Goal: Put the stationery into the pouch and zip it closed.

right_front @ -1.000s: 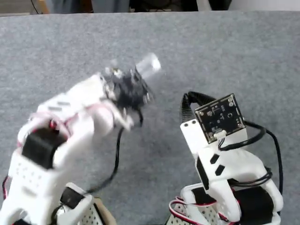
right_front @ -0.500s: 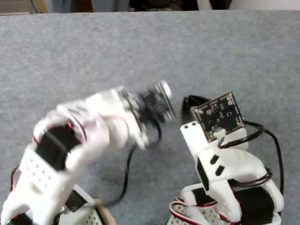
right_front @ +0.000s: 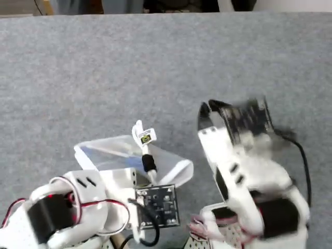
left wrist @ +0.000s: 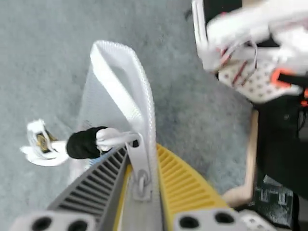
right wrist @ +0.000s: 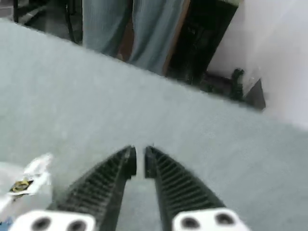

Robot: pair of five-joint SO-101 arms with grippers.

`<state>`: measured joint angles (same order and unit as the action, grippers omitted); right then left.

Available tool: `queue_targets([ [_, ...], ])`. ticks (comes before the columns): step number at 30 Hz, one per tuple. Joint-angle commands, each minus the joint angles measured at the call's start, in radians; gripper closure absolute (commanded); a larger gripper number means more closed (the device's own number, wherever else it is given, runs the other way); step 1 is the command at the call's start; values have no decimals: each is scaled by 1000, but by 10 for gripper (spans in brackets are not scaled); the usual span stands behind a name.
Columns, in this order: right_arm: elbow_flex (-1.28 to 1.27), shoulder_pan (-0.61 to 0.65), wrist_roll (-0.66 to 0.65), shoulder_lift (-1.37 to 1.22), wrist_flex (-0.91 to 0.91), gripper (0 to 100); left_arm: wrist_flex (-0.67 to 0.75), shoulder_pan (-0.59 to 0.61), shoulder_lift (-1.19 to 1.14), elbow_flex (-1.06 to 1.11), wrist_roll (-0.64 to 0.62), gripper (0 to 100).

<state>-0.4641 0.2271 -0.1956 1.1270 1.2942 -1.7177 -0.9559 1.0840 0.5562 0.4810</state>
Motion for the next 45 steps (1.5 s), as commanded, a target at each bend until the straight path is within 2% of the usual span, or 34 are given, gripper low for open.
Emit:
queue_targets([
  [1, 90, 80, 101, -157, 18, 821, -21, 31, 20, 81, -23, 971],
  [12, 611, 342, 126, -691, 417, 815, -11, 56, 38, 76, -23, 971],
  [14, 682, 358, 172, -783, 468, 815, -11, 58, 38, 74, -23, 971],
  [17, 725, 361, 244, -895, 470, 809, -11, 58, 38, 41, -23, 971],
  [22, 728, 381, 342, -1029, 470, 719, -15, 59, 29, -27, -23, 971],
  [33, 734, 384, 356, -1225, 465, 749, -14, 59, 29, -31, -23, 971],
  [39, 822, 384, 358, -1205, 468, 749, -12, 59, 29, -24, -23, 971],
  [45, 858, 420, 442, -1086, 470, 750, -17, 59, 29, -22, -23, 971],
])
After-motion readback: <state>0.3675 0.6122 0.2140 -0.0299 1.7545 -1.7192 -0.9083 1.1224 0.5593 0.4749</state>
